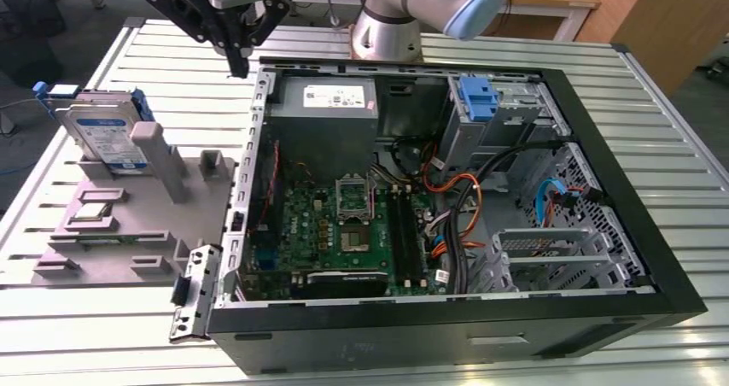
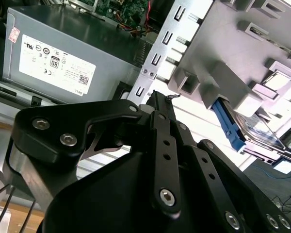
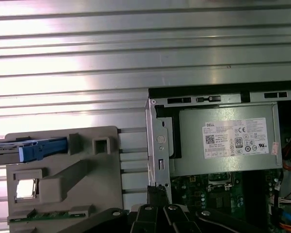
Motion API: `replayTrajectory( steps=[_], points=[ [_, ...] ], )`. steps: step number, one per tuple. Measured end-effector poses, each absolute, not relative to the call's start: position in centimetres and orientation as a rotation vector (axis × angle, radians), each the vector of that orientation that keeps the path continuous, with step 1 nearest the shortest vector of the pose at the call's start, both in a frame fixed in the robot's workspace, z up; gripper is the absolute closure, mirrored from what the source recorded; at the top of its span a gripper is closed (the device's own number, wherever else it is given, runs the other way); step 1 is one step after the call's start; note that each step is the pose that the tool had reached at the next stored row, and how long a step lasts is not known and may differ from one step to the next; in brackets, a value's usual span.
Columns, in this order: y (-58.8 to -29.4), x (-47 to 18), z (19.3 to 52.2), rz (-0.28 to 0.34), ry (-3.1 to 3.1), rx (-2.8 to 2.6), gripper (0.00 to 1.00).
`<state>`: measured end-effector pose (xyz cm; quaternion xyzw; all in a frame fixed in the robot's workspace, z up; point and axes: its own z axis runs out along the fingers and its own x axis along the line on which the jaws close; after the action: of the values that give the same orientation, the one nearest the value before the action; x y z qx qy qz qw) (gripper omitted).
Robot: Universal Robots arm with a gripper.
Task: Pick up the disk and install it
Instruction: 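Reach for the disk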
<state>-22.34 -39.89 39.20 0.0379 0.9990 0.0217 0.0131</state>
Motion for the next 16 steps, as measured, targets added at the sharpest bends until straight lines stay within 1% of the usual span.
replayTrajectory(
  steps=[16],
  points=[
    [-39.9, -23.4, 39.2, 0.068, 3.112, 0.118, 0.90]
  ],
)
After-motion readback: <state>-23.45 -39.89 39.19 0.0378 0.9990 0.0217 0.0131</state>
